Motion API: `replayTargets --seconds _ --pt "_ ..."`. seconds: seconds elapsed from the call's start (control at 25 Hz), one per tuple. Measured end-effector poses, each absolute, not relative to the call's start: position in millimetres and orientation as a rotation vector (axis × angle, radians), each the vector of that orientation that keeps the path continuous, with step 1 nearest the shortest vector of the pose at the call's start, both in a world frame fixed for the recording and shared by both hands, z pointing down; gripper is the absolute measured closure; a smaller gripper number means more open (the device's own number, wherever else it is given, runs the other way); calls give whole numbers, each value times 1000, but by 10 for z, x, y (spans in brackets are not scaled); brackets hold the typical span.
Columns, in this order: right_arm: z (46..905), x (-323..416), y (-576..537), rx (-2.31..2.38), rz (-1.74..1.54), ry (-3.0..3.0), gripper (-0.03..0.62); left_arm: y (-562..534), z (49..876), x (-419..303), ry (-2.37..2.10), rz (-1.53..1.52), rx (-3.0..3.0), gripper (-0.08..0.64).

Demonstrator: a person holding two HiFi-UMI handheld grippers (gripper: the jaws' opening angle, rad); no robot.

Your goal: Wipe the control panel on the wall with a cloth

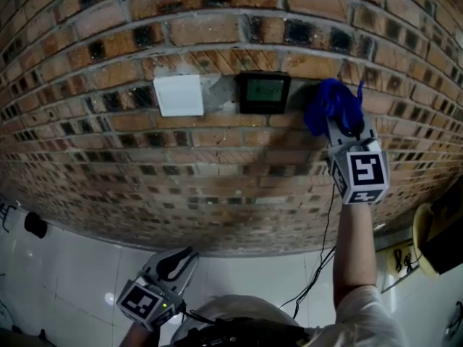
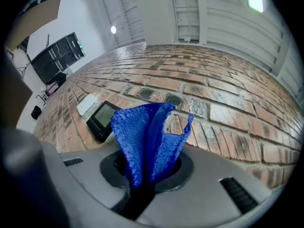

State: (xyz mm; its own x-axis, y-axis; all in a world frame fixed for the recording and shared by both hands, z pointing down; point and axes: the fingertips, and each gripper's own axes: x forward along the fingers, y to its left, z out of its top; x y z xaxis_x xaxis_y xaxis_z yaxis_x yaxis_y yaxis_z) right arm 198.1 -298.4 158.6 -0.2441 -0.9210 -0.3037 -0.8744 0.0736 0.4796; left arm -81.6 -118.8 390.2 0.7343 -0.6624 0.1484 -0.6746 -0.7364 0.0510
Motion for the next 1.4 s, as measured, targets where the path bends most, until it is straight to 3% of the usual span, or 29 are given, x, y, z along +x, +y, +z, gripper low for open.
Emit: replayTargets --seconds 0.2,0.56,0.72,1.4 --pt "1513 1892 -2879 1868 -916 -2283 503 -1170 3908 -852 -1094 180 2825 509" --pt "1509 429 -2850 1517 -985 -2510 503 -1125 3945 -916 -1117 192 2809 509" --pt "1523 136 -2983 1464 -988 -2552 503 -1111 3955 -966 -1146 188 2791 509" --pt "1615 1786 -3031 1797 -921 -2311 503 -1203 3959 -756 -1072 200 2823 509"
